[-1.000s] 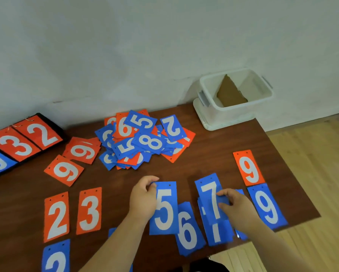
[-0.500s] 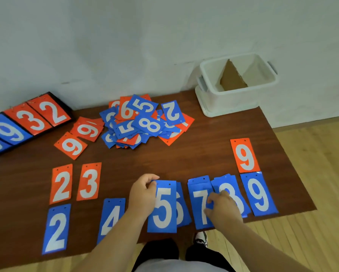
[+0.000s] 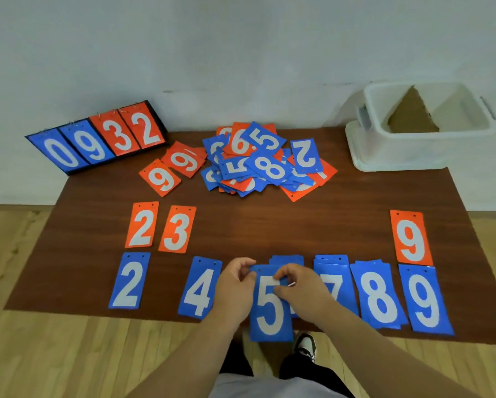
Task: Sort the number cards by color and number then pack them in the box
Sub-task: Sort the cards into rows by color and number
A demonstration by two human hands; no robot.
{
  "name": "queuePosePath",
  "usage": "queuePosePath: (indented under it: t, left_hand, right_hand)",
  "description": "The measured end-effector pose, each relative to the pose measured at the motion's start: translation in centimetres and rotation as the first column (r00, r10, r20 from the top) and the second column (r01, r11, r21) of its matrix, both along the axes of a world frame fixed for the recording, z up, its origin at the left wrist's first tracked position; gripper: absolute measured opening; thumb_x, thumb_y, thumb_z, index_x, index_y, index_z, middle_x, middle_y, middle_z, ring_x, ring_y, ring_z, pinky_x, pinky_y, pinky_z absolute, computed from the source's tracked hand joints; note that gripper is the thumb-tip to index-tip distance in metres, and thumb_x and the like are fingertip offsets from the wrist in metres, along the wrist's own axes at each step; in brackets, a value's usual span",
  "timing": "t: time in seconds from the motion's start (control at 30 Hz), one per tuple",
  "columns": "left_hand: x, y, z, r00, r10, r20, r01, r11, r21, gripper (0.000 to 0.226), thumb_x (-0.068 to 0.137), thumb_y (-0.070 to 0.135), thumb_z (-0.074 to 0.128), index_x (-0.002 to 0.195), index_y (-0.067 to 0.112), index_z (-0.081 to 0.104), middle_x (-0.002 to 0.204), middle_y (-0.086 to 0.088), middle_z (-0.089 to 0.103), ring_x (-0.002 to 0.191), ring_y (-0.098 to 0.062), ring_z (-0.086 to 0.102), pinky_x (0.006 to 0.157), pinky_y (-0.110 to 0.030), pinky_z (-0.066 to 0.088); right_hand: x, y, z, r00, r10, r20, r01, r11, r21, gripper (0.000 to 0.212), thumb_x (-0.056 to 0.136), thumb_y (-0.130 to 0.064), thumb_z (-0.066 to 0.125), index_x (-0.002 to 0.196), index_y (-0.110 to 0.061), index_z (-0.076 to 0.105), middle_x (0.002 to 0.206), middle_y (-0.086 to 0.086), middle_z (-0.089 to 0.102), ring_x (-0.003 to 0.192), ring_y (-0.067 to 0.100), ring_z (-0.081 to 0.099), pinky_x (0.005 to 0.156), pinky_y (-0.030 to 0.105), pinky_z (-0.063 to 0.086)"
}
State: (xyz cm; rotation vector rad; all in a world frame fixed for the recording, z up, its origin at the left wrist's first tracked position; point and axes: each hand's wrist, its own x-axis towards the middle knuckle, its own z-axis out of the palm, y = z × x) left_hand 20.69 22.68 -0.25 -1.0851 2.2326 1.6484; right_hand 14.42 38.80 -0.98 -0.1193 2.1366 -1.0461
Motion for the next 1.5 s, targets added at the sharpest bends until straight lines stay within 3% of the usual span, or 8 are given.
queuePosePath:
  t: [0.1,0.23,0.33,0.43,0.6,0.8,1.13,1.5]
  left_hand:
    - [0.6,-2.4,-0.6,0.990,-0.129,0.060,0.127,0.991,0.039,0.033,0.099,0.010,0.060,0.122,0.034,0.059,0.107,0.010,0.064,0.092,-0.005,0.063,0.056,-0.009,0.046]
    - [1.1,-6.5,-2.1,0.980,-0.161,0.114,0.153,0.986,0.073,0.046,0.096,0.006,0.064,0.134,0.031,0.057,0.104,0.009,0.066,0.090,-0.008,0.065,0.065,-0.019,0.053]
    - [0.9,-9.0,-2.3,0.950,-0.273,0.151,0.261,0.961,0.092,0.049,0.098,0.011,0.063,0.141,0.031,0.052,0.108,0.013,0.063,0.085,-0.003,0.063,0.065,-0.015,0.051]
    - [0.5,-12.0,-2.4,0.911,-0.359,0.204,0.352,0.933,0.072,0.049,0.100,0.018,0.061,0.144,0.035,0.049,0.118,0.011,0.058,0.077,-0.011,0.063,0.059,-0.025,0.050]
    - [0.8,-16.9,-2.3,0.895,-0.394,0.208,0.415,0.907,-0.071,0.045,0.100,0.024,0.061,0.142,0.034,0.049,0.121,0.014,0.055,0.095,-0.009,0.061,0.069,-0.024,0.051]
    - [-0.1,-21.3,-1.7,0.881,-0.434,0.188,0.472,0.827,-0.305,0.050,0.097,0.031,0.066,0.143,0.032,0.049,0.140,0.007,0.056,0.127,-0.013,0.054,0.102,-0.036,0.052]
    - [-8.2,-25.2,-1.1,0.906,-0.342,0.248,0.422,0.768,-0.481,0.053,0.096,0.038,0.064,0.145,0.028,0.048,0.142,-0.002,0.053,0.128,-0.023,0.054,0.097,-0.041,0.055]
    - [-16.1,-32.0,-0.8,0.890,-0.043,0.454,0.323,0.763,-0.560,0.076,0.090,0.063,0.062,0.154,0.036,0.030,0.147,-0.010,0.039,0.133,-0.032,0.046,0.098,-0.045,0.049]
  right_hand:
    - [0.1,-2.0,-0.5,0.999,-0.015,-0.044,0.018,0.998,0.068,0.014,0.091,-0.030,0.075,0.093,-0.036,0.062,0.095,-0.010,0.063,0.083,0.018,0.066,0.064,0.030,0.054]
    - [1.0,-6.1,-2.2,0.987,0.001,-0.159,0.022,0.990,0.140,0.012,0.094,-0.027,0.069,0.098,-0.035,0.061,0.095,-0.008,0.060,0.070,0.009,0.058,0.060,0.022,0.045]
    - [1.6,-8.6,-3.6,0.978,0.065,-0.199,-0.013,0.968,0.251,0.013,0.098,-0.029,0.064,0.111,-0.031,0.063,0.105,-0.011,0.055,0.080,0.009,0.059,0.067,0.024,0.047]
    - [2.3,-9.7,-5.1,0.941,0.175,-0.290,-0.042,0.910,0.413,0.020,0.097,-0.033,0.063,0.116,-0.028,0.067,0.112,-0.007,0.055,0.104,0.017,0.055,0.082,0.028,0.046]
    - [2.7,-10.8,-4.9,0.904,0.226,-0.364,0.017,0.829,0.558,0.033,0.091,-0.044,0.067,0.122,-0.033,0.067,0.123,-0.005,0.046,0.113,0.020,0.046,0.095,0.034,0.044]
    - [0.3,-13.2,-2.4,0.931,0.004,-0.365,0.166,0.887,0.432,0.042,0.093,-0.048,0.065,0.132,-0.032,0.061,0.140,-0.004,0.045,0.130,0.021,0.041,0.102,0.038,0.047]
    - [-7.6,-13.4,0.1,0.881,-0.204,-0.426,0.337,0.904,0.264,0.037,0.092,-0.039,0.069,0.126,-0.027,0.064,0.139,0.000,0.049,0.130,0.022,0.046,0.101,0.038,0.047]
    - [-17.5,-26.3,-1.4,0.888,0.170,-0.428,-0.048,0.959,0.280,0.049,0.094,-0.044,0.065,0.138,-0.024,0.058,0.146,0.002,0.046,0.134,0.025,0.043,0.109,0.043,0.044]
